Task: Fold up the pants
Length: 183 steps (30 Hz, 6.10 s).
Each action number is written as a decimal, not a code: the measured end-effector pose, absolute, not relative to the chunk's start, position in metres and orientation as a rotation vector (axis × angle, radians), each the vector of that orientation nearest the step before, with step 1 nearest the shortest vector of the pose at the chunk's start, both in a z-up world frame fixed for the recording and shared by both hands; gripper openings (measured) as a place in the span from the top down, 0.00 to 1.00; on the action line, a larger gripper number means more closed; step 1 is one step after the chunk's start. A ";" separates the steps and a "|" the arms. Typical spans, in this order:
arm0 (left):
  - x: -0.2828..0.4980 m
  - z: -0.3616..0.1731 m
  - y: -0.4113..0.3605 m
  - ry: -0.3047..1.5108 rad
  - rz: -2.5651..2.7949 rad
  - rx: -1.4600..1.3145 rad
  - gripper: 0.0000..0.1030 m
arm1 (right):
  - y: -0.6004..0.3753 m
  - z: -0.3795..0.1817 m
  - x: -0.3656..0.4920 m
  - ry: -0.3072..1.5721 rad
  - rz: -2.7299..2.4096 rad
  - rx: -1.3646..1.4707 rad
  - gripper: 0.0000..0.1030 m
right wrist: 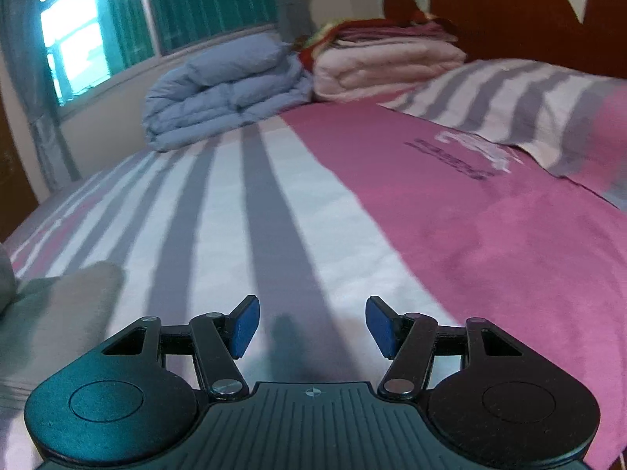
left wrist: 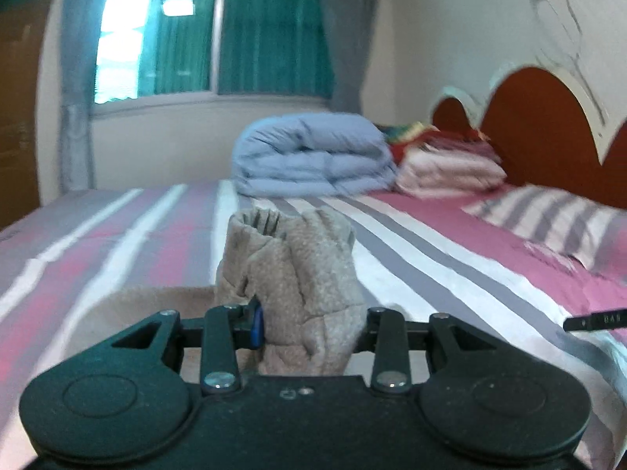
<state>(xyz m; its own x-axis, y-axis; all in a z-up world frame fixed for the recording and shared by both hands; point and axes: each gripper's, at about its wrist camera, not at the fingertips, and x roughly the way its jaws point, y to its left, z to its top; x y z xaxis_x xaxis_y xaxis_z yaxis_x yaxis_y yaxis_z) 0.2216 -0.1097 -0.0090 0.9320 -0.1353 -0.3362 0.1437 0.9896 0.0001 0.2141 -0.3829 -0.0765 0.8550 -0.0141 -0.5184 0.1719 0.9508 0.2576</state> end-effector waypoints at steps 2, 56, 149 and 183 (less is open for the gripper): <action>0.221 -0.021 -0.128 0.359 -0.162 0.062 0.74 | -0.397 -0.081 0.212 0.541 -0.124 0.322 0.42; 0.127 -0.032 0.020 0.422 0.001 0.099 0.42 | -0.220 -0.026 0.187 0.466 0.317 0.415 0.41; 0.159 -0.039 0.052 0.559 0.064 -0.082 0.09 | -0.199 -0.026 0.200 0.468 0.215 0.426 0.46; 0.231 -0.034 0.067 0.574 0.018 -0.038 0.15 | -0.150 -0.032 0.234 0.409 0.259 0.120 0.74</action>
<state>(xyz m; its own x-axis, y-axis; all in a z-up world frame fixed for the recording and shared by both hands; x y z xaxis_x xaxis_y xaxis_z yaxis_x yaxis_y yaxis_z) 0.2306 0.0672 -0.0339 0.8395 0.0065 -0.5433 -0.0278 0.9991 -0.0311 0.2339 -0.1496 -0.0322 0.8854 0.2724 -0.3766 -0.2243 0.9601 0.1670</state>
